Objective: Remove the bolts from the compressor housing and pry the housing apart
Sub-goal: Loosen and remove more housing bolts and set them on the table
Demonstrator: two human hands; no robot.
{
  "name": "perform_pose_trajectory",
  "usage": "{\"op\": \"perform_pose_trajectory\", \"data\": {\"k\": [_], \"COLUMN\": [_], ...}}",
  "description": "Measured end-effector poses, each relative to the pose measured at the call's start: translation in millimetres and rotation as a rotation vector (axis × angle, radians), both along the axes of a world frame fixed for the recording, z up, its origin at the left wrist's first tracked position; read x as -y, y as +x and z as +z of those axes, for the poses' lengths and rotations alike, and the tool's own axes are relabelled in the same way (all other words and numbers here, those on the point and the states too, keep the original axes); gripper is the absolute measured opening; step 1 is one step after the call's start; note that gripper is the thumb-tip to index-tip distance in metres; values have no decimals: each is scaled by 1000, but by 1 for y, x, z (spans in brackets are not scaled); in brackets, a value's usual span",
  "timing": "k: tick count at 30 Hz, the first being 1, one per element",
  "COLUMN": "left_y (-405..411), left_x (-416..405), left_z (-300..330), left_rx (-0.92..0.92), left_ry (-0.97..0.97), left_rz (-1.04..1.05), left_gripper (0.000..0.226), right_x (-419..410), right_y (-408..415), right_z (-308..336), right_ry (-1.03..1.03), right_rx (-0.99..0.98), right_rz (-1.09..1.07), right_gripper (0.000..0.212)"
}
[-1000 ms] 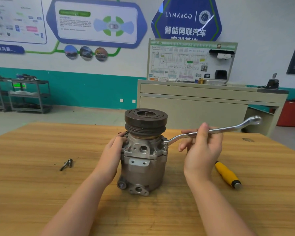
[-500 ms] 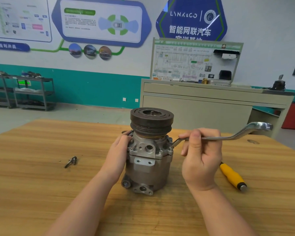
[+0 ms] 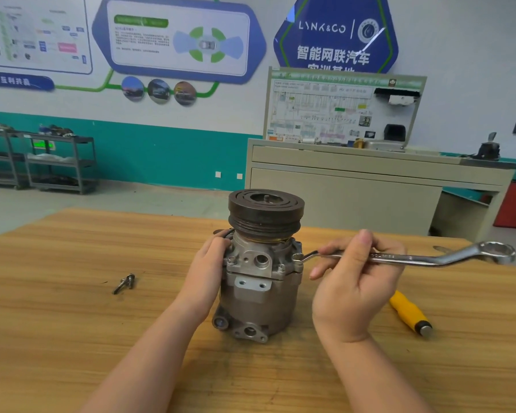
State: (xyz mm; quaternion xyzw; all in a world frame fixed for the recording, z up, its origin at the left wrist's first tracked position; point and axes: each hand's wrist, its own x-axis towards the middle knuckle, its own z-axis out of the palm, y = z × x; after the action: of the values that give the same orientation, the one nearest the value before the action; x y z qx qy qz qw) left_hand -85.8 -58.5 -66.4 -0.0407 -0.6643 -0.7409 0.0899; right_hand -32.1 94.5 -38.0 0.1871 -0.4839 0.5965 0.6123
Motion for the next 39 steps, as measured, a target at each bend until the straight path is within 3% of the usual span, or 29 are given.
{"op": "perform_pose_trajectory", "data": {"k": [8, 20, 25, 28, 36, 39], "left_y": [-6, -6, -5, -4, -2, -1], "left_x": [1, 0, 0, 0, 0, -1], "left_z": [-3, -5, -3, -3, -1, 0], "left_rx": [2, -4, 5, 5, -6, 9], "left_ry": [-16, -22, -21, -21, -28, -31], "left_rz": [34, 26, 36, 35, 8, 25], "left_gripper": [33, 32, 32, 29, 39, 44], "right_x": [-6, -20, -16, -16, -12, -8], "right_y": [-7, -6, -8, -10, -10, -8], "right_z": [-2, 8, 2, -3, -4, -5], "right_ry": [171, 116, 196, 262, 343, 429], "right_rx": [-6, -38, -52, -81, -70, -119], "right_rz": [-180, -38, -22, -58, -141, -293], "right_gripper": [13, 21, 26, 41, 53, 55]}}
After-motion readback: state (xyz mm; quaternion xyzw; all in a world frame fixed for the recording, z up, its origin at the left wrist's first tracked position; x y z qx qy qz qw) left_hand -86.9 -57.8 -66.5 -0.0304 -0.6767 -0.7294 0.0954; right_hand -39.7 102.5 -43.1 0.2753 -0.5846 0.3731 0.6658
